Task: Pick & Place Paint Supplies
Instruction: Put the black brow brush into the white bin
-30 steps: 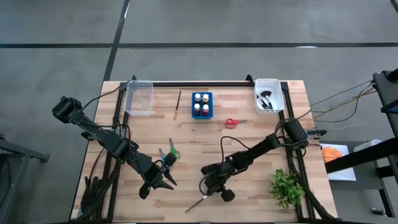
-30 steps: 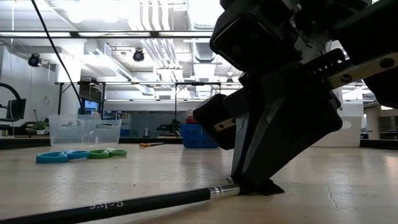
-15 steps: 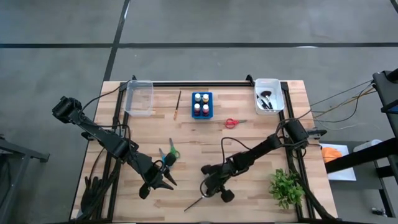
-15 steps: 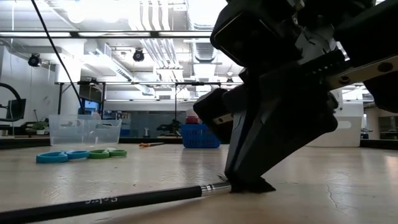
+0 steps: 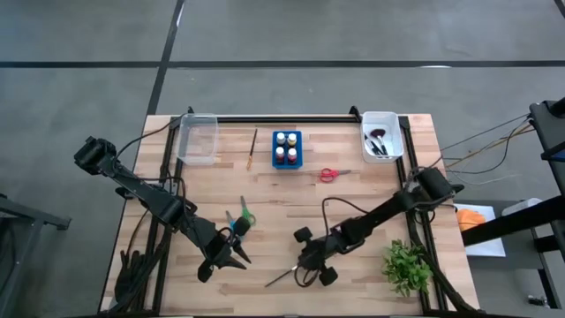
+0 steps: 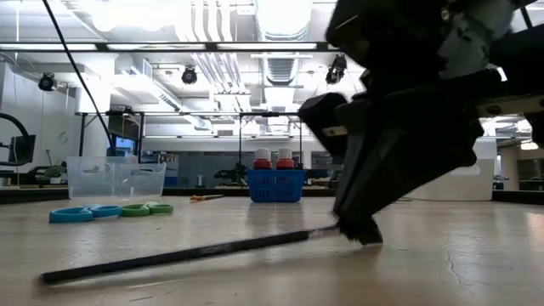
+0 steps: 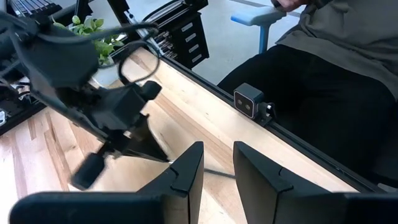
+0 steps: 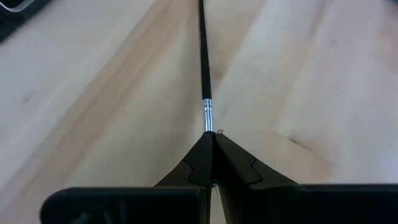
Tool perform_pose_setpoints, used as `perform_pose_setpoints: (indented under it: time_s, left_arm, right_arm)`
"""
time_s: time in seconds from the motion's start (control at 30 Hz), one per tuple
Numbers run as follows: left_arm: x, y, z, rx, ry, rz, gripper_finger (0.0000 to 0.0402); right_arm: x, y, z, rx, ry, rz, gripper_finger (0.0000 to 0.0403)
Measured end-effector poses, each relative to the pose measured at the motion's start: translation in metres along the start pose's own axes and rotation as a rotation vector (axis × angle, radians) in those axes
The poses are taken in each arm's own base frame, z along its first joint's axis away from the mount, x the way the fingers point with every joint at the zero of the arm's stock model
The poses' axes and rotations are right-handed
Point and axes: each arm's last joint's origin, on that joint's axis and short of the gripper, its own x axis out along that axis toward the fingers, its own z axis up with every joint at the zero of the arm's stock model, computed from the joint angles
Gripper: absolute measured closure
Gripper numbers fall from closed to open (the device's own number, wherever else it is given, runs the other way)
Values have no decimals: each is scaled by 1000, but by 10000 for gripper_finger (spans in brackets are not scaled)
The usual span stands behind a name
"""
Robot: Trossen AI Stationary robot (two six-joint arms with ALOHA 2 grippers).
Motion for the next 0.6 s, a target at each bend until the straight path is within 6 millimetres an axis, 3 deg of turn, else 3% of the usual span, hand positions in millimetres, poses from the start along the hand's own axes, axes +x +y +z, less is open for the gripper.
perform_pose_setpoints:
  time_s: [0.6]
  left_arm:
    - [0, 0, 0, 0, 0, 1, 307]
  right_arm:
    - [-60, -2, -23, 107, -101, -259, 391]
